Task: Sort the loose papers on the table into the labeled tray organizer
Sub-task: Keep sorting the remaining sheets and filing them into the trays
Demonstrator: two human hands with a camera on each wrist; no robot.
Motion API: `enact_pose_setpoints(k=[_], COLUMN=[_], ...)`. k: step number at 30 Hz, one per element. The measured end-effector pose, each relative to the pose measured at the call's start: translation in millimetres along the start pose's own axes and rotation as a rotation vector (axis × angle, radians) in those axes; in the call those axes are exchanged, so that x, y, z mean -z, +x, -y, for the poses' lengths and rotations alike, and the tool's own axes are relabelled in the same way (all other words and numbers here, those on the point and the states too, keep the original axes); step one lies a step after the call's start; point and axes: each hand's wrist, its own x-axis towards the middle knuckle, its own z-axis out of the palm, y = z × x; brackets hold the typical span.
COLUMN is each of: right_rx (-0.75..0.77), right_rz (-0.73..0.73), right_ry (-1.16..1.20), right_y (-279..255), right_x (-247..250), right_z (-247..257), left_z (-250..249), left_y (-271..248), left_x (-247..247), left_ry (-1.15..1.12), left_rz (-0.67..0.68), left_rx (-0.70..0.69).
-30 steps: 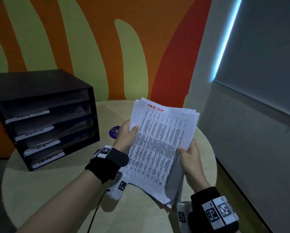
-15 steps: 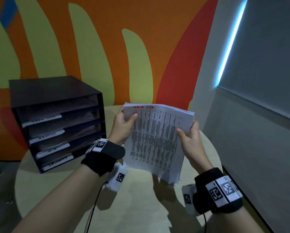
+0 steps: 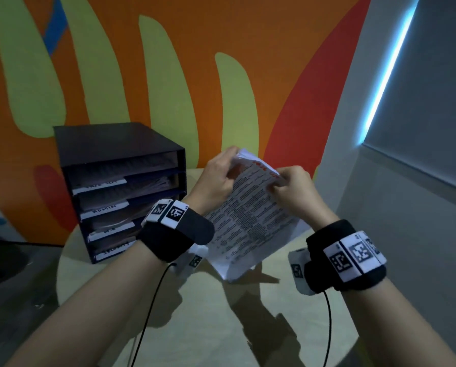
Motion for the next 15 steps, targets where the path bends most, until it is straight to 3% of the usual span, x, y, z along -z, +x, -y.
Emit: enact_pose_setpoints(k=[3, 6, 9, 11, 15], right_rx=[-0.032, -0.084, -0.182, -0.213, -0.256], right_rz=[0.026, 0.036, 0.009, 0.052, 0.117], right_ry=[0.304, 0.550, 0.737, 0.829, 0.884], right_y=[-3, -12, -15, -18, -21], right_x=[-12, -18, -30, -42, -69], right_z=[-8, -22, -39, -49, -67], left_z=[21, 57, 66, 64, 71], left_y=[-19, -50, -70, -76, -84], left_x=[12, 35, 54, 59, 65], left_ry=[0.195, 0.389, -0.086, -0.333, -0.337], left_rz=[-0.136, -0.309, -0.412, -0.370, -0.352], left_rx=[0.154, 0.550, 0.712, 0.733, 0.693])
